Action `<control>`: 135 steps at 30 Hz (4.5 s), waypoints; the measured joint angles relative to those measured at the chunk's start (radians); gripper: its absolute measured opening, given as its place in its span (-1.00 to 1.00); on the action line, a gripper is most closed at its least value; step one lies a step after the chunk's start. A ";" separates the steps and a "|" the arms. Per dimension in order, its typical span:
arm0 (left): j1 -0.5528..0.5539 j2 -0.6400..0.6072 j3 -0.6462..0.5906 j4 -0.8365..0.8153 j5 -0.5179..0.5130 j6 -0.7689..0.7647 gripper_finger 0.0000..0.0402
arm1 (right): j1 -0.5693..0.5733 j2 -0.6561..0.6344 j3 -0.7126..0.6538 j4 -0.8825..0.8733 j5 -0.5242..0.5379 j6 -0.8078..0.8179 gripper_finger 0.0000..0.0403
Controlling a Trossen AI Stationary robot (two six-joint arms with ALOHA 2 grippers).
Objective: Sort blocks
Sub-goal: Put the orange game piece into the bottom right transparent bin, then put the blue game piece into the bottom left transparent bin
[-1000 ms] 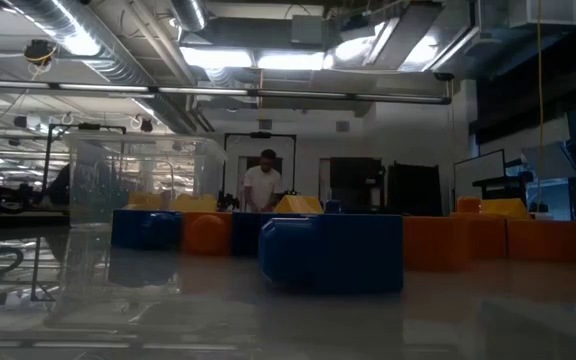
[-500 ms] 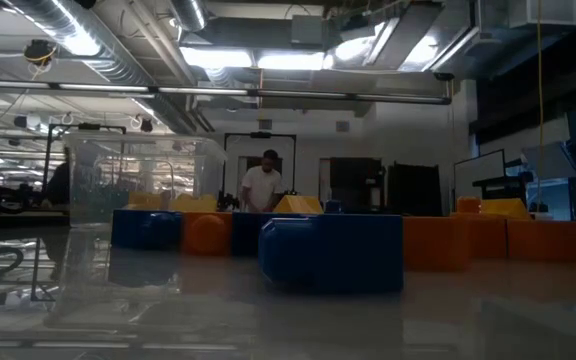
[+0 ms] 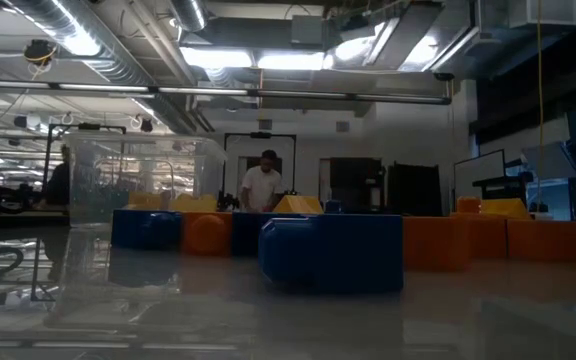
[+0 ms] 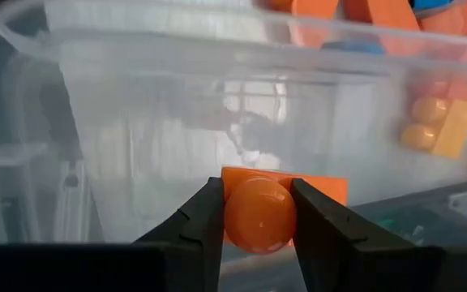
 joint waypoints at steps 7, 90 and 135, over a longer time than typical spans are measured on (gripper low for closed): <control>0.080 0.080 0.000 0.025 0.018 -0.015 -0.10 | 0.000 0.000 -0.012 0.003 0.000 0.001 -0.40; 0.433 0.420 0.439 -0.432 0.515 0.402 -0.42 | 0.000 0.000 0.241 -0.001 0.113 -0.038 0.23; -0.247 0.550 0.505 -0.713 0.432 -0.645 -0.07 | -0.883 0.000 0.172 0.072 0.230 -0.869 0.23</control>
